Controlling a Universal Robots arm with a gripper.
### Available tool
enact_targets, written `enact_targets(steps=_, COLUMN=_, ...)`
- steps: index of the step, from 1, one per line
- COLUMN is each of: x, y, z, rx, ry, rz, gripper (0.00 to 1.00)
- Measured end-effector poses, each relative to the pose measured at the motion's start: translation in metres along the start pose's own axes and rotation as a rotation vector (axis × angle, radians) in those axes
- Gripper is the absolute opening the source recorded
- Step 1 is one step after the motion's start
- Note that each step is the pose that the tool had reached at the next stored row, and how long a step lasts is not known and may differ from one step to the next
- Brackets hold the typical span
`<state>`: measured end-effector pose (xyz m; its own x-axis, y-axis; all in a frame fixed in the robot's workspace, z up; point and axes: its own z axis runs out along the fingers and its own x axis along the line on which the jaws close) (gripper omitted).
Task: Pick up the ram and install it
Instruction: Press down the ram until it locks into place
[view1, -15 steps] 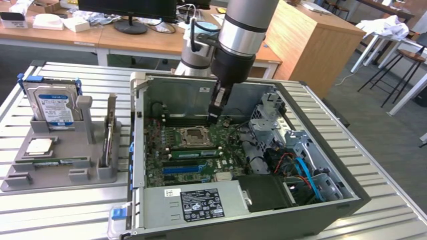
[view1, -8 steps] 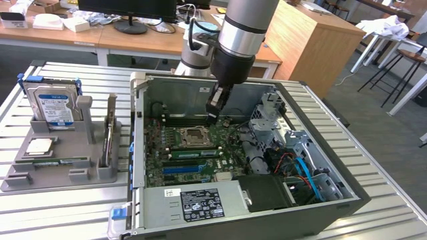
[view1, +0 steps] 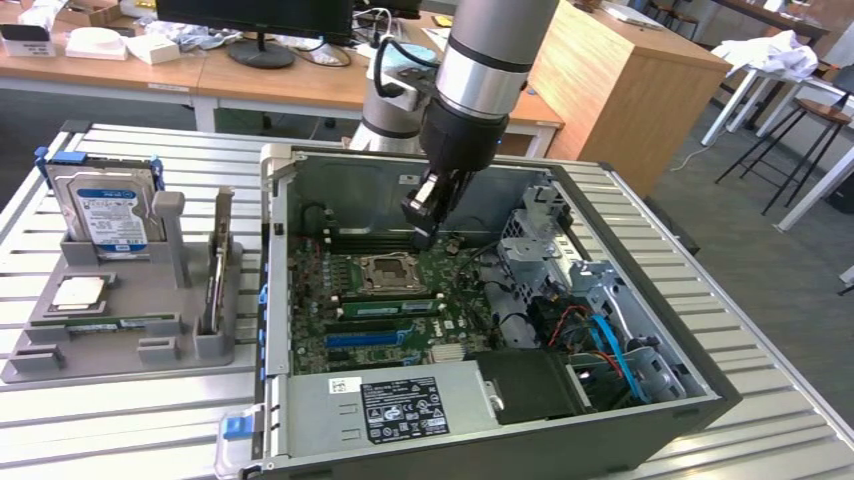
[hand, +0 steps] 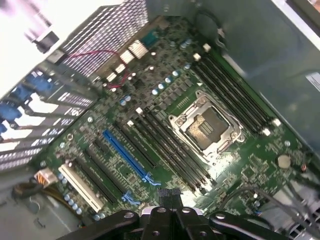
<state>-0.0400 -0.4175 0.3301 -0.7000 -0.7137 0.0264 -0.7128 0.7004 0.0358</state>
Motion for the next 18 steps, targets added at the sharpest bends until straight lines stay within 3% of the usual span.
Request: enact_targets(steps=18, x=-0.0001, y=-0.0002, z=0.0048, rx=-0.0087, ry=-0.0116, rz=0.327, gripper=0.10)
